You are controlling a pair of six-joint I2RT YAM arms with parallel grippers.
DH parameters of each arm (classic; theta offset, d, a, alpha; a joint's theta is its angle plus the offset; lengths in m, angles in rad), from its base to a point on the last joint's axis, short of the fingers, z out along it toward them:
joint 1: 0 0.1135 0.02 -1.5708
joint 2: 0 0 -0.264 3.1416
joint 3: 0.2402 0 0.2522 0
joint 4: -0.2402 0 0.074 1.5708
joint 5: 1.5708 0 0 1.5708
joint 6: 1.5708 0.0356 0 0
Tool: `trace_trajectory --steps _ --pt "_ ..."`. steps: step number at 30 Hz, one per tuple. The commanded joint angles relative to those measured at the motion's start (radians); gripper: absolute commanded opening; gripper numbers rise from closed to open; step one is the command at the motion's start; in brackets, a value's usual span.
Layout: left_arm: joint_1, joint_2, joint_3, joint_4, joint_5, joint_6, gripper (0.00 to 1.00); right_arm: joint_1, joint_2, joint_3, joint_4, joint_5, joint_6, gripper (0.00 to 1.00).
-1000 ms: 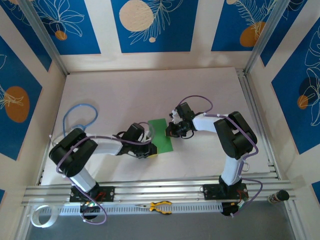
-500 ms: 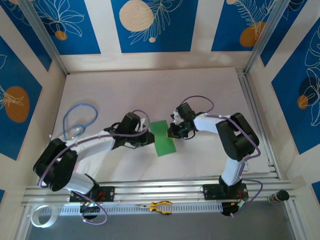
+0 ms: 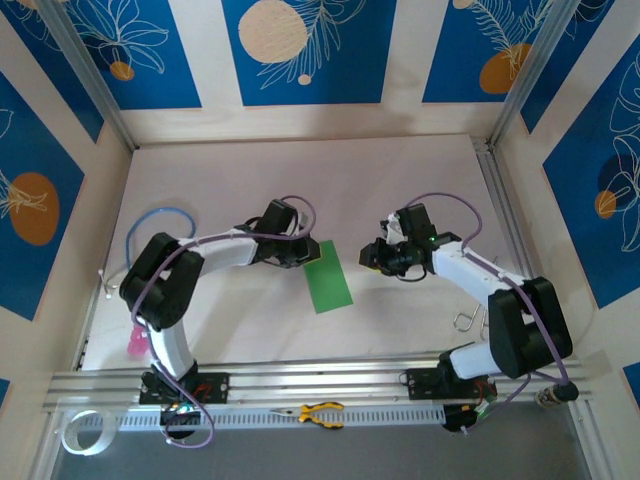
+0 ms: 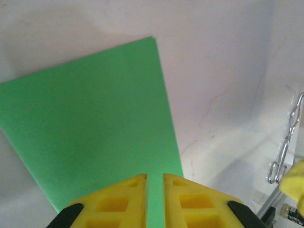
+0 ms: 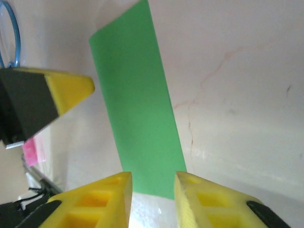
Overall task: Fold a paper plane with a square sheet of paper (pick it up from the middle)
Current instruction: First fold the square sheet of paper in half at the center of the table, then fold the triangle a second time at the center of the table.
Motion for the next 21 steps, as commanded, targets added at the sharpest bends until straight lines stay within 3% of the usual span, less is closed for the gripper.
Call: trace_trajectory --steps 1,10,21 --pt "0.041 0.041 0.018 0.017 0.042 0.033 0.17 0.02 -0.009 -0.019 -0.023 -0.105 0.013 0.33" --pt "0.062 0.121 0.058 -0.024 0.044 0.119 0.17 0.072 0.096 -0.035 -0.015 -0.15 0.031 0.36" --pt "0.071 0.121 -0.031 0.001 0.047 0.132 0.17 0.108 0.18 -0.048 -0.015 -0.138 0.055 0.4"
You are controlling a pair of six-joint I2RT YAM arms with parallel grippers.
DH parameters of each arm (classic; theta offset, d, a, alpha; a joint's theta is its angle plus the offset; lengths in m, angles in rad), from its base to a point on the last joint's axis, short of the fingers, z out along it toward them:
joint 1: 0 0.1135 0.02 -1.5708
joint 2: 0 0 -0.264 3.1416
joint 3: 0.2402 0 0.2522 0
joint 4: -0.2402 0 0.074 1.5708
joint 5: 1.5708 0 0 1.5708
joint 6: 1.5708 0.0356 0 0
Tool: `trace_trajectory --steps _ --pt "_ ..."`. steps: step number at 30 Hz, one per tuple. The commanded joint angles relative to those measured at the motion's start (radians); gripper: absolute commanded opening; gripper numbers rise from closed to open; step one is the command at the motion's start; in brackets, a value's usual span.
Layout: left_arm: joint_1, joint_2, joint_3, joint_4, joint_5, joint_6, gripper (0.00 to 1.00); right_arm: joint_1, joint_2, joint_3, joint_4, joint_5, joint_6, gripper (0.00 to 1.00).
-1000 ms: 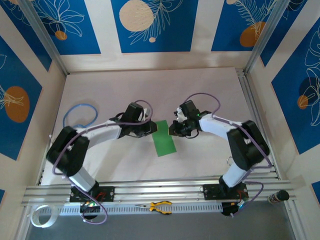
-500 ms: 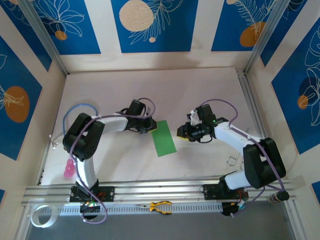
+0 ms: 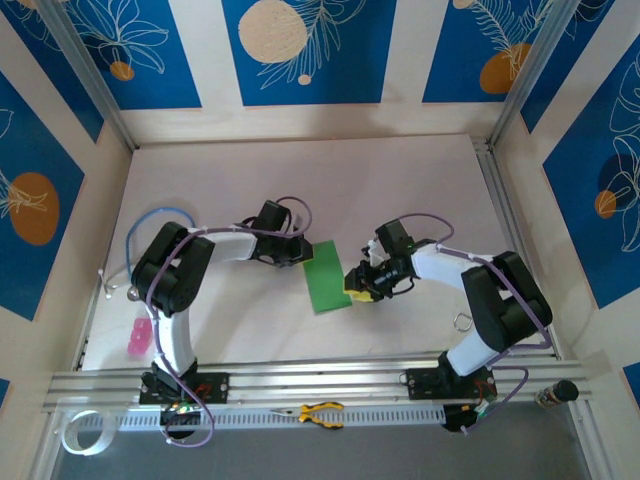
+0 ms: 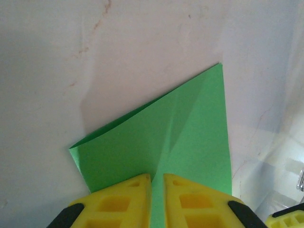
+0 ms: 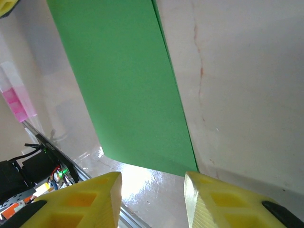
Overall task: Fold a paper plane with a square sheet of paper (pick it up from the middle)
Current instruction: Fold the triangle a second time at the center of the table.
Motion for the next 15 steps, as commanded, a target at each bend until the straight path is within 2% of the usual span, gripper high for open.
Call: trace_trajectory --steps 1,15 --pt "0.011 0.015 -0.044 -0.031 0.013 0.014 0.17 0.01 0.014 -0.017 -0.01 -0.024 0.022 0.4" --pt "0.02 0.027 -0.054 -0.021 0.018 -0.011 0.17 0.037 0.046 -0.038 0.002 -0.017 0.046 0.41"
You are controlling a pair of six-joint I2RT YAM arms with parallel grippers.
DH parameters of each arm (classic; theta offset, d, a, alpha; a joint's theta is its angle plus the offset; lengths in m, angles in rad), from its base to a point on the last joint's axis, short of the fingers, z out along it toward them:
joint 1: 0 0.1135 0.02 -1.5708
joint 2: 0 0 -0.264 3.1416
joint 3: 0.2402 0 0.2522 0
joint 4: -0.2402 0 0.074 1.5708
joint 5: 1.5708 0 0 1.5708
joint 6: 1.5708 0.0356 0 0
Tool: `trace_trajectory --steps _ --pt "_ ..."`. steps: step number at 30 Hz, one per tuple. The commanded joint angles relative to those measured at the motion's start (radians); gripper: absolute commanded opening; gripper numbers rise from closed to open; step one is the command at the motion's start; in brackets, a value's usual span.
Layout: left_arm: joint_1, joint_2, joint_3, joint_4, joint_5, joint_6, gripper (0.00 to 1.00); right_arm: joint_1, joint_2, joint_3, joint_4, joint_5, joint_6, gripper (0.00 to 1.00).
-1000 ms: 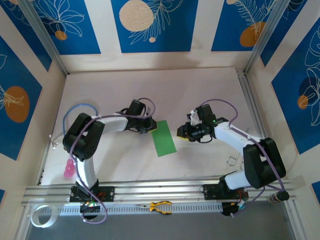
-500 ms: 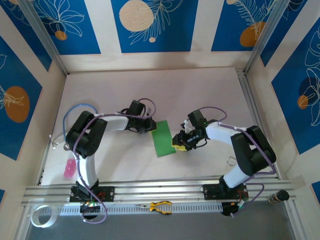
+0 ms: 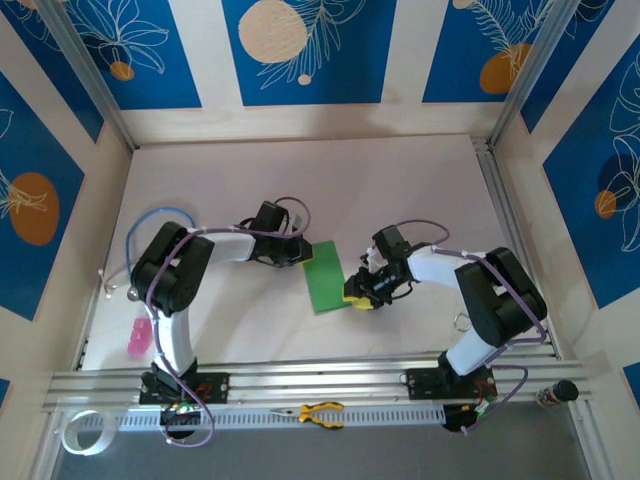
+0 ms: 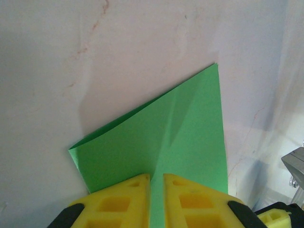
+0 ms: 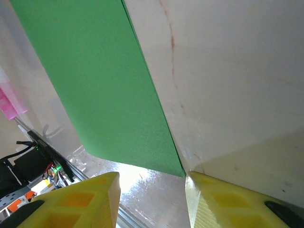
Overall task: Fold a paper plane with a square sheet of paper (pick it up from the middle)
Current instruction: Fold the triangle a second time at the center of the table.
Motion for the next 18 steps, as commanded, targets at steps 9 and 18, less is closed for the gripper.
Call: trace_trajectory --steps 9,18 --pt "0.009 0.035 -0.031 -0.079 -0.021 -0.02 0.16 0.015 0.001 -0.025 0.03 -0.022 0.06 0.4" --pt "0.008 -0.052 -0.021 0.005 0.054 -0.046 0.2 0.009 -0.051 -0.029 -0.006 0.044 0.077 0.37"
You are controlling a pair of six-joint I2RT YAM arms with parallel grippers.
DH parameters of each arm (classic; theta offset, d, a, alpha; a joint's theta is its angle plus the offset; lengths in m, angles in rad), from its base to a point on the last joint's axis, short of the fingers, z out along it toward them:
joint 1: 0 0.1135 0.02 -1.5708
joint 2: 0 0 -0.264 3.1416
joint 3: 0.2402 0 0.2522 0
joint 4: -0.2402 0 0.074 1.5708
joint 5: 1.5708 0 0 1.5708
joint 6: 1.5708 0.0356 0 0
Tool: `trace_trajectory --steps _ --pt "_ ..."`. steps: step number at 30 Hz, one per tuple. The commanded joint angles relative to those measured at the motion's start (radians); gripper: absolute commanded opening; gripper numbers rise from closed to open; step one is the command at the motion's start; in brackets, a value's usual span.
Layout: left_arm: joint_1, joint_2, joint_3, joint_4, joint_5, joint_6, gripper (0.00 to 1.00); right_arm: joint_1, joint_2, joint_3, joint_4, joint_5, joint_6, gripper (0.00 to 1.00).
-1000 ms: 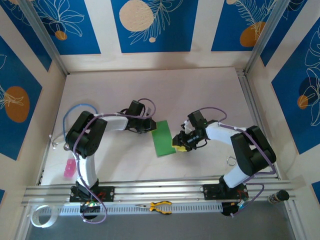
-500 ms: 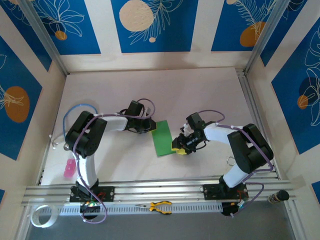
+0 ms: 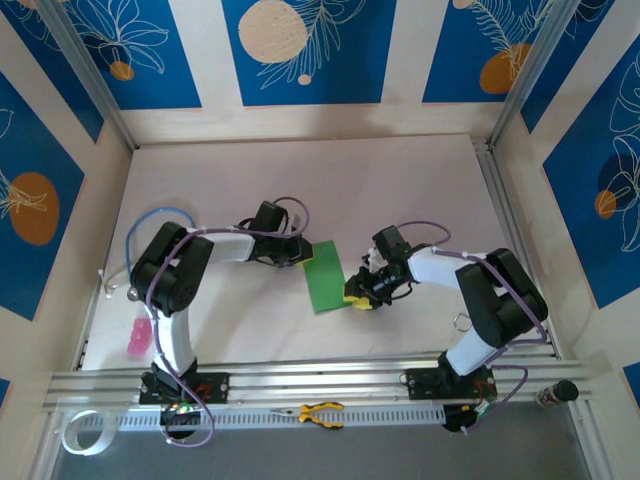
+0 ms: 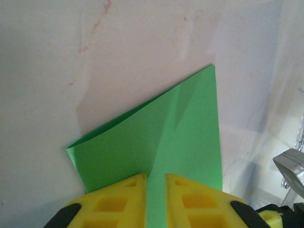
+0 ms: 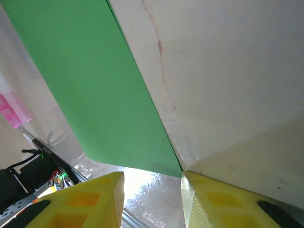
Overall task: Fold a paper plane with a square sheet of paper (pick it up from the middle)
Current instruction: Fold the triangle a second time at the center of the table.
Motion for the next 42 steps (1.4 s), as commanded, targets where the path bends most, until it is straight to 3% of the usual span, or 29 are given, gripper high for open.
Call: trace_trajectory --steps 1,7,20,42 --pt "0.005 -0.056 -0.004 -0.012 0.039 -0.014 0.2 0.002 -0.043 -0.019 -0.026 0.028 0.014 0.37" --pt "0.006 -0.026 0.041 0.021 0.065 -0.046 0.21 0.0 -0.054 -0.034 -0.016 0.029 0.032 0.36" --pt "0.032 0.065 0.023 -0.053 -0.026 -0.025 0.19 0.003 -0.082 -0.075 0.019 -0.009 0.059 0.36" --pt "0.043 0.066 -0.061 0.02 0.008 -0.06 0.19 -0.018 -0.03 -0.07 0.099 -0.008 0.185 0.4"
